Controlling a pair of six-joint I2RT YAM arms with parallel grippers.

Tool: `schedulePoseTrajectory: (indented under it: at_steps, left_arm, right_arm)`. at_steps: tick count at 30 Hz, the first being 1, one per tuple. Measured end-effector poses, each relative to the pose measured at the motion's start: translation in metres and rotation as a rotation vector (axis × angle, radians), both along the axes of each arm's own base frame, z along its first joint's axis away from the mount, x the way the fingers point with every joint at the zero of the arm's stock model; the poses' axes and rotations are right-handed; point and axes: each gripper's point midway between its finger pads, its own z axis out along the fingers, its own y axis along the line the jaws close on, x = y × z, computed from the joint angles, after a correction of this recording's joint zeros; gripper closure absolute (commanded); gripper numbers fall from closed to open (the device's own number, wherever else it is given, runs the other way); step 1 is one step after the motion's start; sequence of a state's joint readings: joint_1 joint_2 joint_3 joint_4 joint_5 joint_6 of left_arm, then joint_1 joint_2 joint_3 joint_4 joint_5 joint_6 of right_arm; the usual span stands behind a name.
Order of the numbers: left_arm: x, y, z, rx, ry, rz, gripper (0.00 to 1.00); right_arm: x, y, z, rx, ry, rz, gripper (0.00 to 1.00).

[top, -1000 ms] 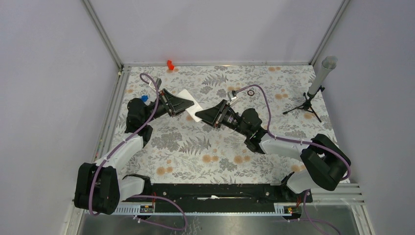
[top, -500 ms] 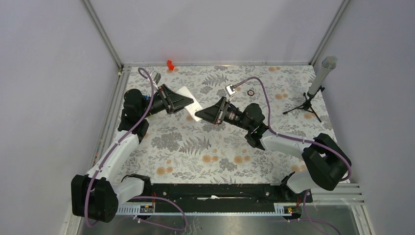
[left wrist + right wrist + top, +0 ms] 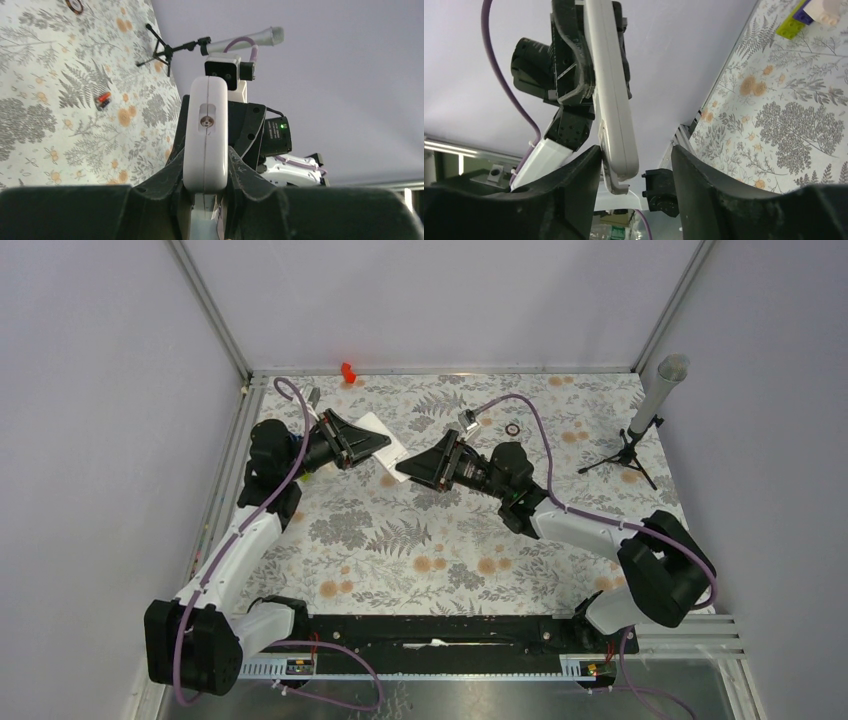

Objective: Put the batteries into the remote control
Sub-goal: Remove the battery cover from the remote control.

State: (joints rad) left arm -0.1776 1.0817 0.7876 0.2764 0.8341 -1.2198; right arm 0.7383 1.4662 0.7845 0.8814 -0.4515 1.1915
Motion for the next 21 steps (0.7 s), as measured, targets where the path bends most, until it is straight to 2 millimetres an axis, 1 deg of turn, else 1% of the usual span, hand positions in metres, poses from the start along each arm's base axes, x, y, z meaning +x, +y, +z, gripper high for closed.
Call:
schedulePoseTrajectory:
  at_steps: [5,7,9,13,15,18,21]
  left_arm:
    - [0.007,0.005,-0.005,0.019,-0.020,0.059,1.00]
    - [0.007,0.008,-0.007,0.032,-0.032,0.080,1.00]
    - [0.006,0.010,-0.007,0.046,-0.048,0.094,1.00]
    - [0.006,0.013,-0.007,0.075,-0.077,0.120,1.00]
    - [0.007,0.014,-0.011,0.088,-0.074,0.130,1.00]
    - [0.008,0.015,-0.017,0.101,-0.063,0.136,1.00]
    - [0.008,0.017,-0.022,0.120,-0.061,0.143,1.00]
  right_arm:
    - [0.009,0.001,-0.012,-0.008,0.089,-0.036,0.29]
    - [0.010,0.002,-0.014,-0.008,0.115,-0.043,0.29]
    - [0.012,0.001,-0.015,-0.008,0.130,-0.053,0.32]
    - [0.014,0.001,-0.015,-0.003,0.152,-0.064,0.51]
    - [0.014,0.000,-0.014,0.002,0.163,-0.066,0.58]
    - [0.014,0.000,-0.014,0.004,0.183,-0.067,0.61]
    - [0.013,0.000,-0.019,-0.012,0.209,-0.069,0.61]
